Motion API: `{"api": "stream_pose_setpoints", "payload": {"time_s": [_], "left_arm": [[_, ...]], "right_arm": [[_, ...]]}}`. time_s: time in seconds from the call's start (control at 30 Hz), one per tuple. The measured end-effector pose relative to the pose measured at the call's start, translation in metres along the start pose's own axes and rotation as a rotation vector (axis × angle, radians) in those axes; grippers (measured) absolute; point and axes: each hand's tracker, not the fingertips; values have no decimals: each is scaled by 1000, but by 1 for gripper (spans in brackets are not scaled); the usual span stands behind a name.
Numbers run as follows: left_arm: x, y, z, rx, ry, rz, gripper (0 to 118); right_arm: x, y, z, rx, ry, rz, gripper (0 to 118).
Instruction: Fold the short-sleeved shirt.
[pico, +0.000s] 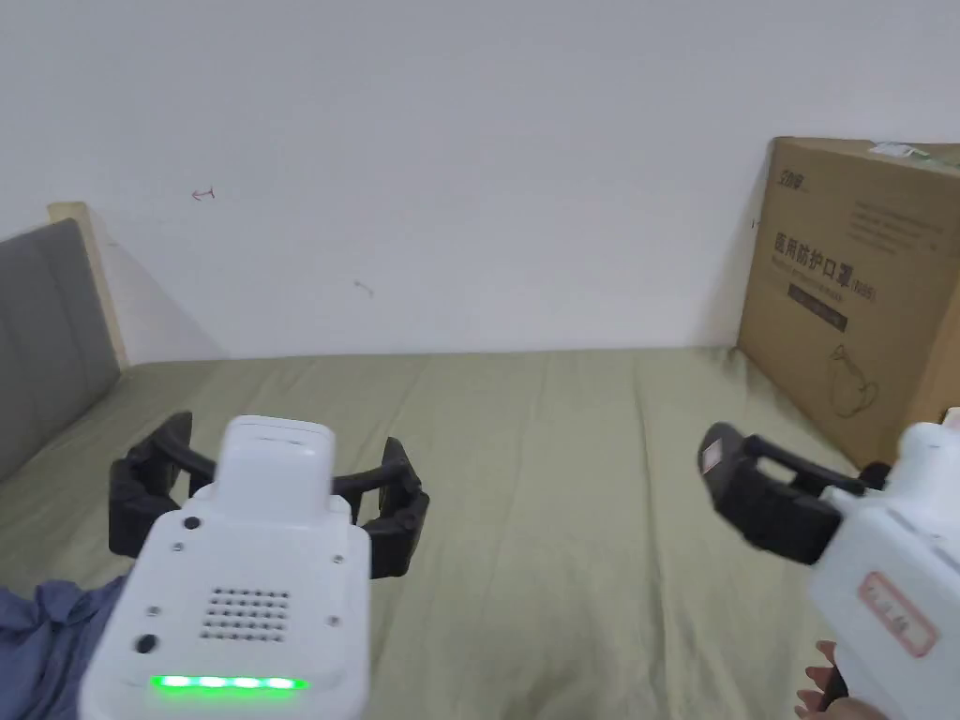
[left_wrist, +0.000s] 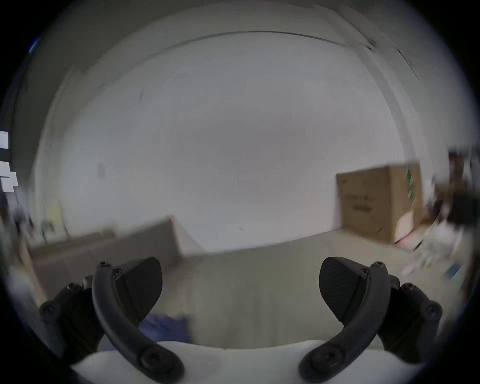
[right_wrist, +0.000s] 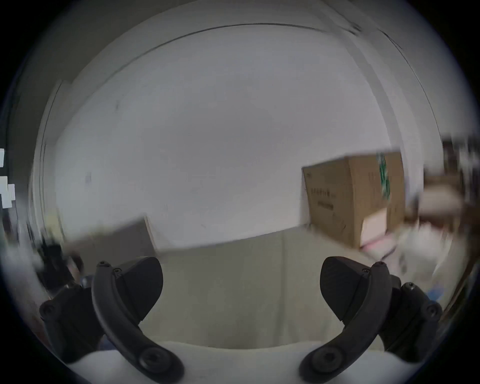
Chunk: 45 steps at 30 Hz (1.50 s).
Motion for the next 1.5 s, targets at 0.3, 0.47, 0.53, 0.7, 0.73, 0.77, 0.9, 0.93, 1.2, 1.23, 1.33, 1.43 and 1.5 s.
{"api": "stream_pose_setpoints", "payload": {"time_s": [0.3, 0.47, 0.53, 0.7, 0.73, 0.77, 0.9, 0.93, 1.2, 1.23, 1.33, 1.43, 1.5], "left_arm": [[52, -53, 2, 241, 77, -962, 118], [-2, 7, -16, -70, -71, -74, 118], [-32, 13, -20, -120, -92, 310, 118], [-54, -11, -12, -71, -17, 534, 118], [-52, -13, -11, -69, 11, 486, 118], [-51, -14, -10, -71, 15, 453, 118], [-39, -18, -6, -87, -4, 430, 118], [-35, -18, -7, -99, -4, 417, 118], [-35, -22, -5, -137, -33, 369, 118], [-37, -22, -5, -139, -35, 363, 118], [-36, -23, -6, -144, -50, 335, 118], [-33, -24, -7, -159, -71, 316, 118], [-32, -25, -6, -160, -71, 315, 118]], "right_arm": [[126, -121, 20, -232, -326, -1853, 118], [116, -47, 6, -41, -158, -1228, 118], [97, -6, 1, 31, -75, -910, 118], [-10, 34, 11, 183, -52, 231, 118], [-28, 28, 10, 188, -92, 426, 118], [-44, 16, 8, 178, -168, 606, 118], [-50, -16, 0, 96, -151, 693, 118], [-50, -19, -2, 68, -152, 637, 118], [-26, -14, -3, -4, -156, 490, 118], [-26, -14, 0, 2, -162, 493, 118], [-24, -13, 1, -8, -166, 491, 118], [-25, -14, 2, -19, -170, 488, 118], [-26, -14, 2, -18, -164, 482, 118]]}}
